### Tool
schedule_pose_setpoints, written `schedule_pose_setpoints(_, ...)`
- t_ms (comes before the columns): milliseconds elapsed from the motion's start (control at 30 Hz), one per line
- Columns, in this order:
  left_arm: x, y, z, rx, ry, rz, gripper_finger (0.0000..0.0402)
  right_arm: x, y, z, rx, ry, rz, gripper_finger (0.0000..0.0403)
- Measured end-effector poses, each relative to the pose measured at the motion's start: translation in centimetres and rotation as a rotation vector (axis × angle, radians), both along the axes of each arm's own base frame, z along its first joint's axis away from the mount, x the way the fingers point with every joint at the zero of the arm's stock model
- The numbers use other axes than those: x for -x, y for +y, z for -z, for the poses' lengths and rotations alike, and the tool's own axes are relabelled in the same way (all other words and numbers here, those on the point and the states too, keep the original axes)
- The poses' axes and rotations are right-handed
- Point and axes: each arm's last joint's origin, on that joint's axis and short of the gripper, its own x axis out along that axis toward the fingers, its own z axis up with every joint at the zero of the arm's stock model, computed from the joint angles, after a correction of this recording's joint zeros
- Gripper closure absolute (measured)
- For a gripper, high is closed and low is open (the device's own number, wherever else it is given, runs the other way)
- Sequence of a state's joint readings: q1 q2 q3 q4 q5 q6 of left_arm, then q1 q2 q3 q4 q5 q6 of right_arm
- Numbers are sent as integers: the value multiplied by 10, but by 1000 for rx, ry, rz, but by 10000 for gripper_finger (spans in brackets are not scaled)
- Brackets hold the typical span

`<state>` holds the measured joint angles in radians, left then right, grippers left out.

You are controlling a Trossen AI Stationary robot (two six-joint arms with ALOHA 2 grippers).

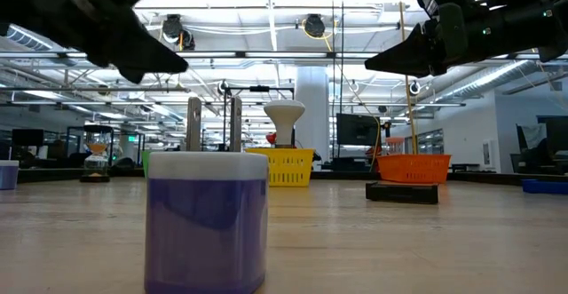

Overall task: Pick & Place Office items
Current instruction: Put the top left purple charger adapter into the yellow bin

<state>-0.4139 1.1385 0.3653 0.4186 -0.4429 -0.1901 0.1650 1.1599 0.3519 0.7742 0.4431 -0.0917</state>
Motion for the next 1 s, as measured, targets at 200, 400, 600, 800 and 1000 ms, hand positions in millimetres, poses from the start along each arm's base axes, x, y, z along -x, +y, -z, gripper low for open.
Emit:
schedule_pose_setpoints(200,7,-28,-15,-97,155,-39,395,0,0,0,0,0,0,399)
schedule_pose_setpoints(400,17,-42,-38,-77,298,-83,392,0,0,0,0,0,0,399)
schedule_pose_setpoints(600,28,-52,-47,-39,356,-78,392,0,0,0,0,0,0,399)
schedule_pose_setpoints(800,42,-56,-41,-21,446,-77,392,0,0,0,0,0,0,399)
schedule_pose_setpoints(1000,51,-62,-37,7,495,-63,392,0,0,0,0,0,0,399)
